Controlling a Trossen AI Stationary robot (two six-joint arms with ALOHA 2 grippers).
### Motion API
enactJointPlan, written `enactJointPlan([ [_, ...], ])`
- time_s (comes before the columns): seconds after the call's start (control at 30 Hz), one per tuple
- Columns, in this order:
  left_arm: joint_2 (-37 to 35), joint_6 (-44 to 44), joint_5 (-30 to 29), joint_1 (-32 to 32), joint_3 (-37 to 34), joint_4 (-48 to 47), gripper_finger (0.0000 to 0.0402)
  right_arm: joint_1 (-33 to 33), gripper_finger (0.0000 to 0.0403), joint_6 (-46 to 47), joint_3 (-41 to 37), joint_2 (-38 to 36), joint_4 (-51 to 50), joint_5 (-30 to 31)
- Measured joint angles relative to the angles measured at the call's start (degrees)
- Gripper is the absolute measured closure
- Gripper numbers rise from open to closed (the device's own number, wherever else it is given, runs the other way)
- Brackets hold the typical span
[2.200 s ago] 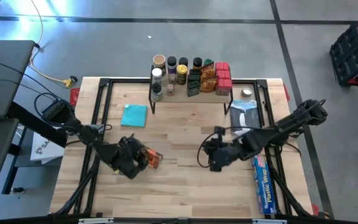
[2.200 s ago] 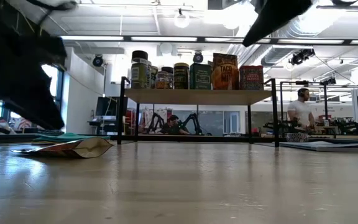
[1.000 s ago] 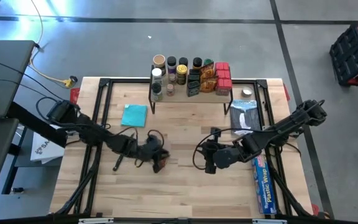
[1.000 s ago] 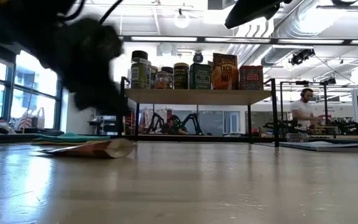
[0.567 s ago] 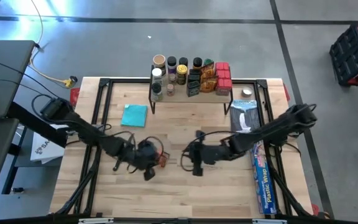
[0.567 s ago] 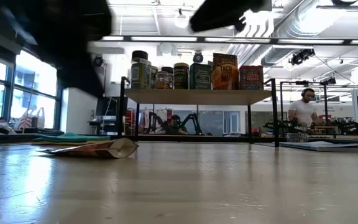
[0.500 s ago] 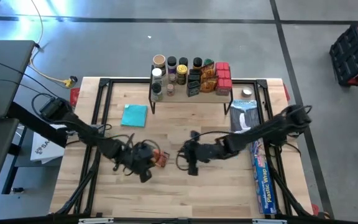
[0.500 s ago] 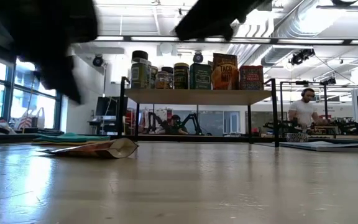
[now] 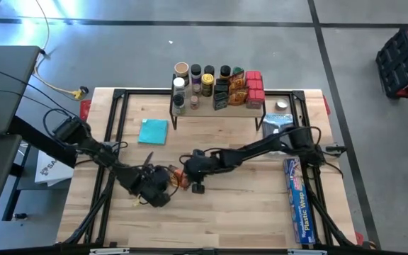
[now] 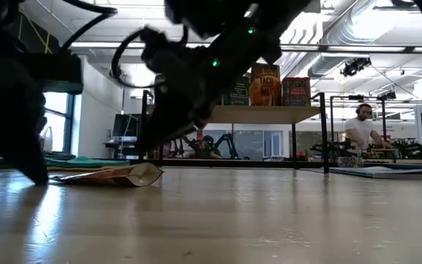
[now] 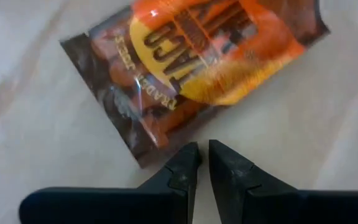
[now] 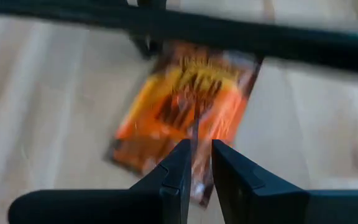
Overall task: Shelf spices
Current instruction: Put the orange seasoning bag on the shelf aligned with the other orange seasoning bags
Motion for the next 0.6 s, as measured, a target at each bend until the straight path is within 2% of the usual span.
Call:
enactJointPlan([
  [0.1, 1.26, 2.2, -3.58, 2.03, -0.3, 0.89, 0.0363, -0.01, 0.0346, 0.47, 2.6, 1.64, -7.18, -1.3],
  [0.3, 2.14, 14.23, -12.42, 6.9, -0.76, 9.04, 0.0363, 2.32, 0.0346, 4.87, 3.25, 0.97, -18.14, -8.75],
  [0.4, 2.05, 19.08, -11.75, 9.19, -0.63, 13.95, 0.0363, 4.55, 0.0346, 7.46, 3.17, -0.56, -22.41, -9.85],
  [0.6, 1.83, 24.02, -5.84, 11.13, -0.63, 19.74, 0.0363, 9.82, 0.0346, 11.79, 3.13, -5.8, -25.58, -4.61],
])
